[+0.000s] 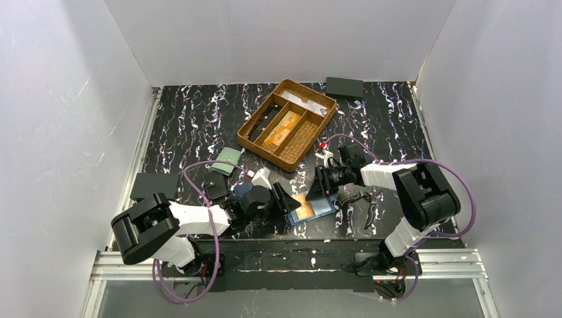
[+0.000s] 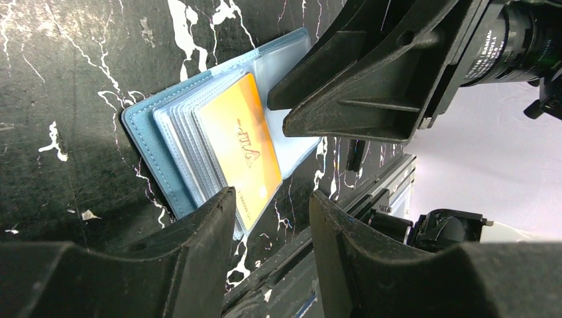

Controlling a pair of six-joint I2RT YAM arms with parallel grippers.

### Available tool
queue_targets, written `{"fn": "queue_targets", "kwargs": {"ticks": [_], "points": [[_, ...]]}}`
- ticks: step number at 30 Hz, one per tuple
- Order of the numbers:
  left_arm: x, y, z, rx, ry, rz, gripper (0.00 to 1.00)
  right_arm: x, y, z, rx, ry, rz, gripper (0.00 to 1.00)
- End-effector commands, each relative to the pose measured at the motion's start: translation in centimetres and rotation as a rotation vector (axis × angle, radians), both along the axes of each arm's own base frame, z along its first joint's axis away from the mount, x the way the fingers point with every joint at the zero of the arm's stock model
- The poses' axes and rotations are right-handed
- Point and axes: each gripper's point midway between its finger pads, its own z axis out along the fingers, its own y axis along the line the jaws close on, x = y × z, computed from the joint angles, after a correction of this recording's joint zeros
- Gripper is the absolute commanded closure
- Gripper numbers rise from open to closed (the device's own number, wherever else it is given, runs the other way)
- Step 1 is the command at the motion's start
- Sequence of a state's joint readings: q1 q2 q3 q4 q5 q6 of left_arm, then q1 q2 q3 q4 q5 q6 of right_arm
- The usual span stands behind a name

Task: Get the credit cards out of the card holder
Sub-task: Remove the credit card from the card holder.

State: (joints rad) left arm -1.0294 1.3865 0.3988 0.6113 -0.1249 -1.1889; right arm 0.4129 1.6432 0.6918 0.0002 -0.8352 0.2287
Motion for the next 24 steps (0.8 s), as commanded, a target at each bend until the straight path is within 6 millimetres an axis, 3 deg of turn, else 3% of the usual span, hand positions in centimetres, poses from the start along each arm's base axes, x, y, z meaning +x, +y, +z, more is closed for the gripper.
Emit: {"fn": "queue_targets", "kwargs": {"ticks": [1,24], "points": [[0.58,-0.42,-0.02,0.011,0.001,-0.001,0.56,0.89,0.45,0.40,0.006,-0.034,0.011,0.56],[0.65,-0.96,-0.32,0.006,0.021,-0.015,0.56,0.51,0.27,0.18,-0.005,-0.012,0.013,0.56]]}}
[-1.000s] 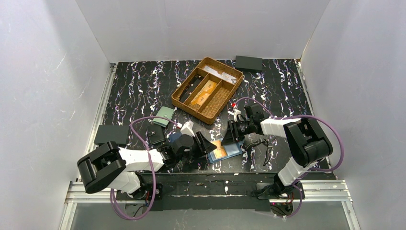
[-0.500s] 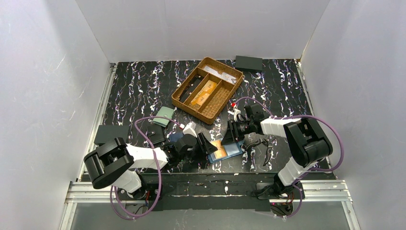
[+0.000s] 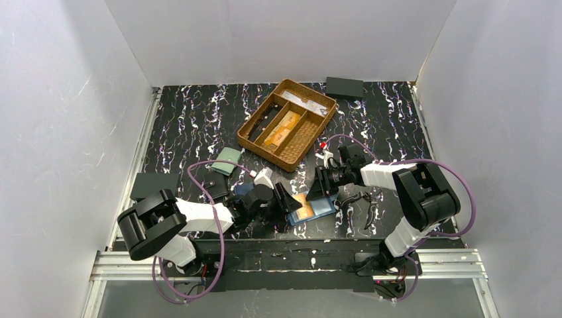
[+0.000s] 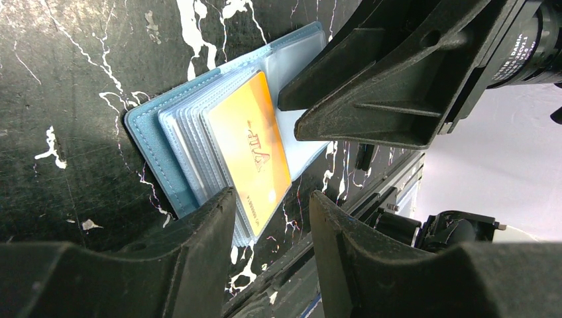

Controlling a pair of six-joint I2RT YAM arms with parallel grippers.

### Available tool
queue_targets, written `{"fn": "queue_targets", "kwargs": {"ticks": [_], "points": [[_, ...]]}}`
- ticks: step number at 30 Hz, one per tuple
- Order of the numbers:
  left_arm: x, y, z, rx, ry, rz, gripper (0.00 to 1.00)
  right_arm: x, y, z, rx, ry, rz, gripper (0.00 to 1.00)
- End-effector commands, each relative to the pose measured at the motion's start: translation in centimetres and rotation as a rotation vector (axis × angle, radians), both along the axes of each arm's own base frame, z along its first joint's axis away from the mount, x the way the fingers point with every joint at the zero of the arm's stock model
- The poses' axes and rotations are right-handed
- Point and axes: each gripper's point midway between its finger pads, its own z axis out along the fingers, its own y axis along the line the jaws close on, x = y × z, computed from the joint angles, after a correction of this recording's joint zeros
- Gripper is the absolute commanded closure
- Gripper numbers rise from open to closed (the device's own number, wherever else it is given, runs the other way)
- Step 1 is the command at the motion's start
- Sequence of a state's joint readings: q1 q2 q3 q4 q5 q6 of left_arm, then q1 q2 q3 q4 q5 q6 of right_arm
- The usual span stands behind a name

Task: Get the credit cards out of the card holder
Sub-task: Remove the credit card from the card holder.

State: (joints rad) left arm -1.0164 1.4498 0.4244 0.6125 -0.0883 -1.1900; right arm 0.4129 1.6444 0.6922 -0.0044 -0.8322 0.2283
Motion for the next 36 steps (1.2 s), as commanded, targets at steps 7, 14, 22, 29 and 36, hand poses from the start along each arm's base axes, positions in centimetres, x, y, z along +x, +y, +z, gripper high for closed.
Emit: {"fn": "queue_targets", "kwargs": {"ticks": [7,14,22,29,36], "points": [[0.5,-0.5,0.4,-0.010,0.000,0.006,0.56,0.5,0.3,0.2,-0.001,-0.014,0.015,0.56],[0.4,-0.4,-0.8,0.003,0.042,0.019,0.56,0.5,0.3,0.2,-0.002,-0.011,0.015,0.56],[0.4,-0.1,-1.5,-0.003,0.092,0.050,0.57,0.5,0.3,0.2,-0.002,-0.012,0.015,0.56],[0.4,0.2,-1.9,-0.016,0.131,0.081,0.57,0.5,0.3,0.2,-0.003,-0.009,0.017,0.55],[0.7,-0.5,-1.1,-0.053,0.155,0.082,0.57,0.3,0.4,0.2,0.002,-0.001,0.021,0.54]]}}
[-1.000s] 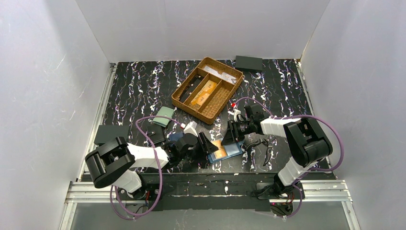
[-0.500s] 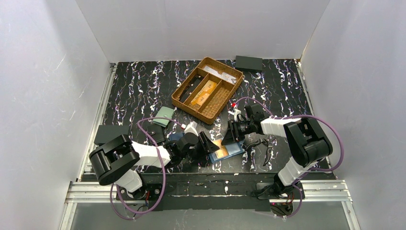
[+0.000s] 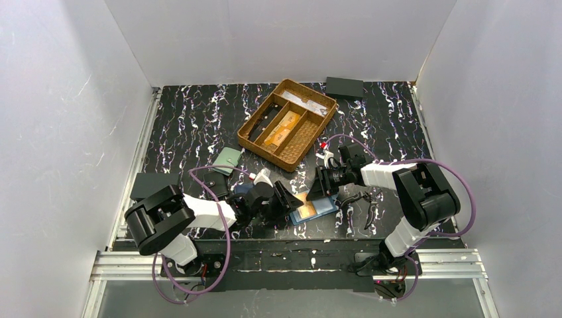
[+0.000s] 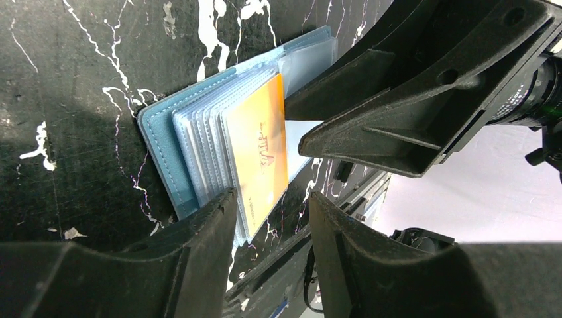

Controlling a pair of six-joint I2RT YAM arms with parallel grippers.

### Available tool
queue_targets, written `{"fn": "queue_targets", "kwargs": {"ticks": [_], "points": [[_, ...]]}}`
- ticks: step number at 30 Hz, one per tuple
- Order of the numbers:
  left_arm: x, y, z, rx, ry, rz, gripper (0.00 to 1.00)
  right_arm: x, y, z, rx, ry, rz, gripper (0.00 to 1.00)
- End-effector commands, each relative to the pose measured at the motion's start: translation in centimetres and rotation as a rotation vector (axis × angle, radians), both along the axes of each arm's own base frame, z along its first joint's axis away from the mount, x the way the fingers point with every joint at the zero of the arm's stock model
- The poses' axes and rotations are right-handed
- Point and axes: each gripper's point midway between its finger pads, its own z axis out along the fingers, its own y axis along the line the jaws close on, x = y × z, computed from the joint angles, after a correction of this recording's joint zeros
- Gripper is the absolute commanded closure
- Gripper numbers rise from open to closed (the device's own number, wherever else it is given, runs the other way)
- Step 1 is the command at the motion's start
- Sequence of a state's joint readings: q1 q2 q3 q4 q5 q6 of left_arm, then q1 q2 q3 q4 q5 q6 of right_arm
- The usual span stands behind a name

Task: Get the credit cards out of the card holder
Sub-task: Remove the credit card from the card holder.

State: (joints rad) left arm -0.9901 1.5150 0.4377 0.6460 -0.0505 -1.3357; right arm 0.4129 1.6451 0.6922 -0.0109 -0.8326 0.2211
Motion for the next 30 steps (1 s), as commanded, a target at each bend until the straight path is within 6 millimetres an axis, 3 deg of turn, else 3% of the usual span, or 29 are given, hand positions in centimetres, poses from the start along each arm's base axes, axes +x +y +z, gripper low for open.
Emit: {"fn": "queue_targets", "kwargs": {"ticks": [1,6,10,12,17,25,30], "points": [[0.2,0.0,-0.4,0.012,0.031,0.006,0.57,0.4,0.4,0.3,0.006,0.001,0.018,0.54],[0.6,-0.4,0.2,0.004,0.018,0.000,0.62,0.0,0.7,0.4,0.026,0.035,0.024,0.55],[0.5,-0.4,-1.1,0.026,0.047,-0.002,0.68,-0.1,0.8,0.7,0.042,0.060,0.025,0.59],[0.6,-0.4,-1.3,0.031,0.051,-0.003,0.69,-0.1,0.9,0.7,0.046,0.064,0.028,0.66],[0.5,-0.3,-1.6,0.037,0.057,-0.013,0.69,0.2,0.8,0.8,0.064,0.068,0.039,0.99],[0.6,1.2,0.0,0.027,-0.017,-0.020,0.62,0.7,0.2,2.1,0.147,0.065,0.053,0.99],[0.4,1.6,1.9,0.008,-0.102,-0.054,0.49,0.2,0.2,3.1,0.227,0.112,0.082,0.99]]}}
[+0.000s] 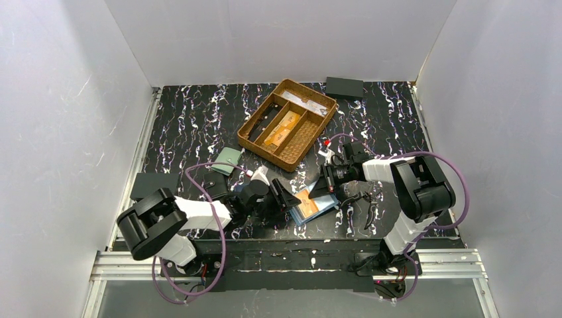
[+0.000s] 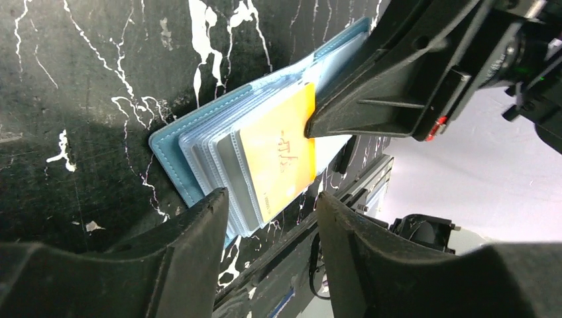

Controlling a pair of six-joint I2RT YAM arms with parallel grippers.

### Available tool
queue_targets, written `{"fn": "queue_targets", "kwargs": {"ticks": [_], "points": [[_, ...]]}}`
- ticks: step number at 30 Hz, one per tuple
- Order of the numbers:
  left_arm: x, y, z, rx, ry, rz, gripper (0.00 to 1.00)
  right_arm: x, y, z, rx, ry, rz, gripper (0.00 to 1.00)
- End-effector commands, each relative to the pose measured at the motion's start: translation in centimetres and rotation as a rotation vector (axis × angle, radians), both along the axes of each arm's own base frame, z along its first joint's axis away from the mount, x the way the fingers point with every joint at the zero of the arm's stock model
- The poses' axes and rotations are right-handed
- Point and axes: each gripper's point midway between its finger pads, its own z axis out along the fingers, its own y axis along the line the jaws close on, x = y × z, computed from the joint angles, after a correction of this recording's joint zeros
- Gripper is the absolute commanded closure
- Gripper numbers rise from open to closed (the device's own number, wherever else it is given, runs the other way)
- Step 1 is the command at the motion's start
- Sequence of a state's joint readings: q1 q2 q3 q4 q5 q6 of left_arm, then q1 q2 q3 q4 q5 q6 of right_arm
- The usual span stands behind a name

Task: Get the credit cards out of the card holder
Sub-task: Remove the credit card from the card holder.

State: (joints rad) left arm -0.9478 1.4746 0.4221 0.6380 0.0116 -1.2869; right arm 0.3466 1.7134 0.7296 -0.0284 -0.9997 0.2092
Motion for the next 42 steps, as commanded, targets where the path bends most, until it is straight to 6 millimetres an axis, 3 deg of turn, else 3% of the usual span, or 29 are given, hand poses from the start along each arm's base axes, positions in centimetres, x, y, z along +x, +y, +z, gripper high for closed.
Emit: {"fn": "queue_targets", "kwargs": {"ticks": [1,8,18,34,42], "points": [[0.2,0.8,1.6,0.007,-0.101,-0.026,0.48,-0.2,0.6,2.2,0.122,0.025,0.060,0.99],[-0.2,-0.5,3.4,-0.061,-0.155,-0.099,0.47,-0.6,0.6,3.2,0.186,0.019,0.095,0.99],[-0.1,-0.3,2.2,-0.059,-0.133,-0.076,0.47,-0.5,0.0,3.7,0.238,-0.013,0.113,0.99],[-0.1,-1.2,3.6,-0.131,-0.166,-0.099,0.48,-0.7,0.0,3.8,0.252,0.001,0.121,0.99],[0.0,-1.0,2.1,-0.119,-0.110,-0.065,0.50,-0.9,0.0,4.2,0.273,0.006,0.133,0.99]]}}
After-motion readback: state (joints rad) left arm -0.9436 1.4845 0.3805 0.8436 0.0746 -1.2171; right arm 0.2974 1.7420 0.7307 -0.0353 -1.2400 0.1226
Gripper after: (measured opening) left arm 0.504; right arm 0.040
